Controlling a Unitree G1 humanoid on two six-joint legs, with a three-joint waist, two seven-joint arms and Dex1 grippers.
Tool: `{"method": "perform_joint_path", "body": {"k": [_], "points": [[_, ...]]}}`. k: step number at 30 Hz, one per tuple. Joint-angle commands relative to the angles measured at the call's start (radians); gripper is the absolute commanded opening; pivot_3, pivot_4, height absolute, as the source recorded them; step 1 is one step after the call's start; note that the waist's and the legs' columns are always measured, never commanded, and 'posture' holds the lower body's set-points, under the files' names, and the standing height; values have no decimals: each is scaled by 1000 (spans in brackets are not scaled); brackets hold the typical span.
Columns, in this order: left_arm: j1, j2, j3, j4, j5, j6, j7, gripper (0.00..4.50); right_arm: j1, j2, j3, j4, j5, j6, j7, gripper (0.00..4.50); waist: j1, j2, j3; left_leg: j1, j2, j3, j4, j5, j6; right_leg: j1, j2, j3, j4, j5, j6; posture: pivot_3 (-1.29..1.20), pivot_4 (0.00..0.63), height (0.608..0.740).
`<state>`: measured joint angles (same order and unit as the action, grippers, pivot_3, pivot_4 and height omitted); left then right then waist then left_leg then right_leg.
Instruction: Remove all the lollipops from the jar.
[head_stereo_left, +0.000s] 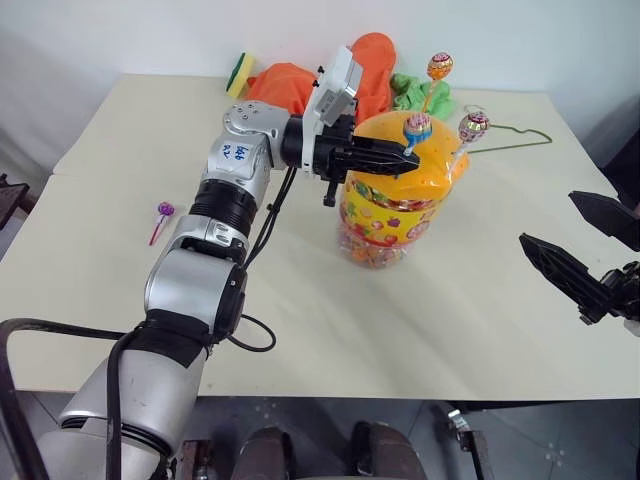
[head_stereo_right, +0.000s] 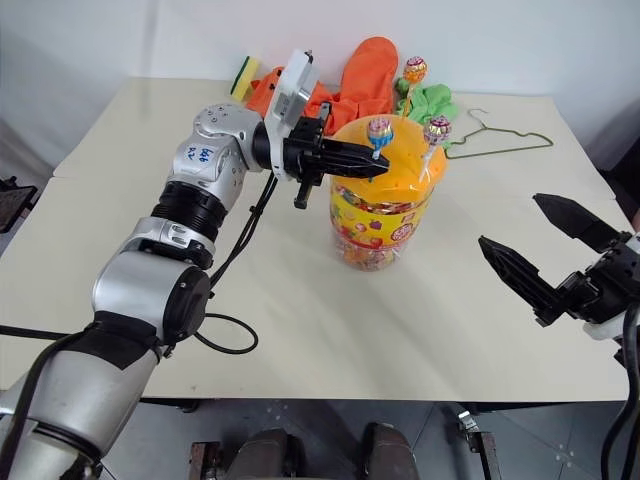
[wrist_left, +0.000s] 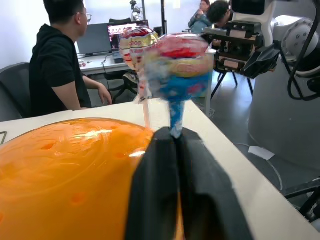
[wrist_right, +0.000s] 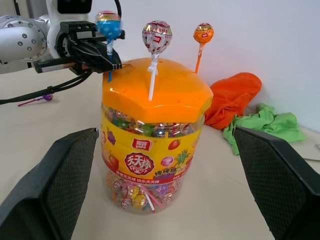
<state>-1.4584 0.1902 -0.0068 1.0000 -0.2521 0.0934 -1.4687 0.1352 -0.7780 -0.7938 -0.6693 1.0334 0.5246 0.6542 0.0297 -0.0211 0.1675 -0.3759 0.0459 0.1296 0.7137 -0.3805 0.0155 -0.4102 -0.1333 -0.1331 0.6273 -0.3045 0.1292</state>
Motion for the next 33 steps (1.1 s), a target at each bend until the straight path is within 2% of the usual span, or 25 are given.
{"method": "perform_joint_path", "body": {"k": [1,7,9,17,20,24,29,33], "points": [[-55,-13,32,-27,-26,-6,21,17,-2,-20,-49,-22,34,-19,1,4500,1,0,0,0,0,0,0,0,0,0,0,0,0,0,0,0,150,740],[-100,35,81,-40,-32,65,130,17,-12,-55,-57,-7,69,-12,8,4500,-2,0,0,0,0,0,0,0,0,0,0,0,0,0,0,0,150,740],[-116,75,77,-27,5,130,238,17,-20,-67,-50,7,61,-14,15,4500,-4,0,0,0,0,0,0,0,0,0,0,0,0,0,0,0,150,740],[-89,255,-1,-63,141,393,443,17,-87,-118,-2,79,51,-5,51,4500,-3,1,0,0,0,0,-1,0,0,0,0,0,0,0,0,0,150,740],[-6,343,-68,-138,212,553,470,17,-123,-137,27,114,39,-5,74,4500,-5,1,0,1,0,0,-1,0,0,0,0,0,0,0,0,0,150,740],[173,489,-160,-345,262,794,433,17,-162,-150,53,150,28,-2,95,4500,-9,3,2,1,0,0,-1,0,0,0,1,1,1,0,0,0,150,740],[372,645,-201,-577,259,994,425,17,-190,-155,79,178,12,0,123,4500,-6,4,4,1,1,0,-1,0,0,-1,1,1,1,0,0,0,150,740],[462,735,-238,-660,252,1094,419,17,-222,-157,105,203,-1,1,144,4500,4,4,4,1,0,-1,0,0,0,1,0,1,1,0,0,0,150,740]]}}
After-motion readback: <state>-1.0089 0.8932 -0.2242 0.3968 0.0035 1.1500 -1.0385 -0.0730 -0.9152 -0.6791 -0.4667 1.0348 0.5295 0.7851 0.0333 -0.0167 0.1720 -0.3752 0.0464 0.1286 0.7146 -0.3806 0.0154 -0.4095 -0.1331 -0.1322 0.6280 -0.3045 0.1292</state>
